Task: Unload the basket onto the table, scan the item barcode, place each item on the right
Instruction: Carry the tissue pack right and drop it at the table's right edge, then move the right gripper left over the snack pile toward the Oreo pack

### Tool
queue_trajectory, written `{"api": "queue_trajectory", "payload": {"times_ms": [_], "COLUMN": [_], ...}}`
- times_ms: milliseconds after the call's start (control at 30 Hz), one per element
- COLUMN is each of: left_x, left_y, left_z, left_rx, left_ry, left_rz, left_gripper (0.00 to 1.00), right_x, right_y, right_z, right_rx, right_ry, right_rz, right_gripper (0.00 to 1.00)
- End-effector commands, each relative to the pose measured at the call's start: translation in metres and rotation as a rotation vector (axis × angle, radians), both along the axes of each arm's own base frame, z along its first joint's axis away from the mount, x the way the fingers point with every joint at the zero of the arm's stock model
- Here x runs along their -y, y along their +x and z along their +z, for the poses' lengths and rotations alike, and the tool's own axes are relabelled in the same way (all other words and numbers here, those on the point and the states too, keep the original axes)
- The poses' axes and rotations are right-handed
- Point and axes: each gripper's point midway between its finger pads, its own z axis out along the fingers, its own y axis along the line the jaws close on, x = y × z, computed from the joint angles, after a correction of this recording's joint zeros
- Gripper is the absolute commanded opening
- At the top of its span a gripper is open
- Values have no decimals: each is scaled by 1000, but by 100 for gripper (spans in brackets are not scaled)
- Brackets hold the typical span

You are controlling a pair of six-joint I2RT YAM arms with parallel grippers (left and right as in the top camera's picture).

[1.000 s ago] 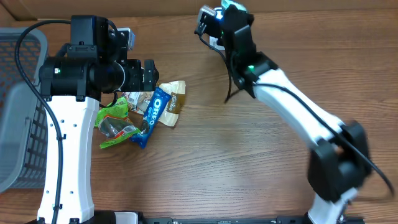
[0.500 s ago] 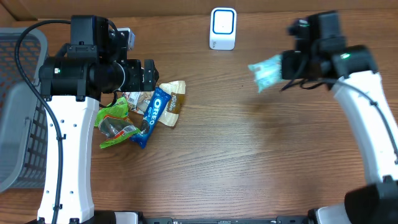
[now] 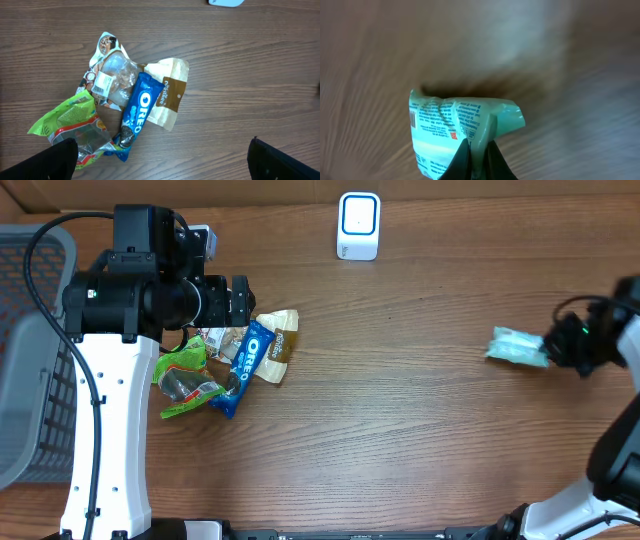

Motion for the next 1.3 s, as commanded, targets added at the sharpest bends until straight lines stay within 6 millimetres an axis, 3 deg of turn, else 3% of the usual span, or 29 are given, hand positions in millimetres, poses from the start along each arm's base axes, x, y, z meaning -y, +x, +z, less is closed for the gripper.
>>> {"api": "queue_trajectory", "payload": {"times_ms": [0,100,200,333,467,533,667,833,1033,1267], "left_x": [0,0,0,0,0,0,0,0,0,0], "left_y": [1,1,1,1,1,1,1,1,1,1], "left_z": [-2,-2,-2,-2,-2,-2,-2,-2,-2,-2], "left_rx": [-9,-9,-9,-9,-9,-9,-9,-9,-9,-9], "left_ry": [-3,-3,-3,-3,-3,-3,-3,-3,-3,-3], "left_rz": [10,10,10,10,10,10,10,10,10,10], "left_gripper": [100,100,100,100,100,100,100,100,100,100], "right_x": [25,32,28,10,-32,-62,-141,-241,-363,-461], "right_y": [-4,-8,-11,-5,21,37,69,93,84,53], "right_z": [9,11,10,14,37,50,72,83,82,63], "right_rx": [33,40,31,40,131,182,315,409,426,423], "right_ry": [37,66,63,90,163,192,276,288,402,444], "right_rz": [-138,-164,-130,-68,71,157,340,476,571,642], "right_gripper": [7,41,58,64,66,68,73,76,75,68]}}
